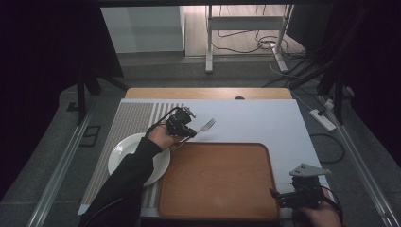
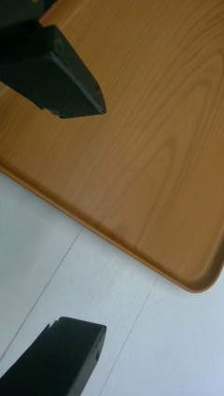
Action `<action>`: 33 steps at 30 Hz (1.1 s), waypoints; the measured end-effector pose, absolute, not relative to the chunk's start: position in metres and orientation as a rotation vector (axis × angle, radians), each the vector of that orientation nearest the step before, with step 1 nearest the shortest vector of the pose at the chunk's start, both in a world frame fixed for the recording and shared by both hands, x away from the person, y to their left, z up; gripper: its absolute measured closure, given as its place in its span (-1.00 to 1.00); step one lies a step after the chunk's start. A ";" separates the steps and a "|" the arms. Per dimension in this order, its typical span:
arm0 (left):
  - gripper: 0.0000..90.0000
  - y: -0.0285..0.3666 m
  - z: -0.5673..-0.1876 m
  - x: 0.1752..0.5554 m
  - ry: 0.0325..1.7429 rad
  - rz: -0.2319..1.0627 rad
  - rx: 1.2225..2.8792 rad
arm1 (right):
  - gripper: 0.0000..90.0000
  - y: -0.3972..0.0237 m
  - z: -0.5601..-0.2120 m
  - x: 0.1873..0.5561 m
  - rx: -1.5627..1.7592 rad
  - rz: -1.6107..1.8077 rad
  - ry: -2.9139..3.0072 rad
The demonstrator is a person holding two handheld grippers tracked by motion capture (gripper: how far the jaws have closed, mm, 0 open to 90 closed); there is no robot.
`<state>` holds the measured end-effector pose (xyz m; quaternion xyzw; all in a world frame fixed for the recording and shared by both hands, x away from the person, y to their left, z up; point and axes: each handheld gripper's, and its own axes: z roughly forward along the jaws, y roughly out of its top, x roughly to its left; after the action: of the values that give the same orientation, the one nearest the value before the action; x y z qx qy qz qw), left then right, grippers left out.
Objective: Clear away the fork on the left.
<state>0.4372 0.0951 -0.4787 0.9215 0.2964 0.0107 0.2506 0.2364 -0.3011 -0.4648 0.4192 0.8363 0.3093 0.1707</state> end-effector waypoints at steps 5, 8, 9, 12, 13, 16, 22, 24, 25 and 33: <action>0.91 0.089 -0.479 0.426 0.809 0.026 2.509 | -1.00 -0.301 -0.464 0.235 1.181 0.877 2.370; 0.91 0.087 -0.479 0.420 0.815 0.010 2.509 | -1.00 -0.301 -0.464 0.235 1.178 0.881 2.369; 0.91 0.086 -0.478 0.417 0.813 0.013 2.508 | -1.00 -0.301 -0.464 0.235 1.177 0.881 2.368; 0.91 0.085 -0.478 0.408 0.807 0.018 2.515 | -1.00 -0.301 -0.464 0.235 1.175 0.886 2.364; 0.91 0.085 -0.478 0.405 0.812 0.019 2.513 | -1.00 -0.301 -0.464 0.235 1.175 0.886 2.364; 0.91 0.087 -0.479 0.397 0.816 0.017 2.517 | -1.00 -0.302 -0.464 0.235 1.174 0.889 2.363; 0.90 0.095 -0.480 0.380 0.846 -0.012 2.490 | -1.00 -0.302 -0.463 0.234 1.178 0.907 2.354; 0.91 0.097 -0.481 0.374 0.853 -0.019 2.489 | -1.00 -0.302 -0.463 0.234 1.178 0.908 2.354; 0.90 0.098 -0.481 0.371 0.856 -0.024 2.487 | -1.00 -0.303 -0.463 0.234 1.177 0.909 2.353; 0.90 0.104 -0.485 0.351 0.901 -0.049 2.458 | -1.00 -0.303 -0.463 0.234 1.172 0.912 2.350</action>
<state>0.3510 0.1038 -0.4846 0.9068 0.3325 -0.0181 0.2584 0.2338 -0.3028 -0.4626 0.4148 0.8315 0.3227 0.1799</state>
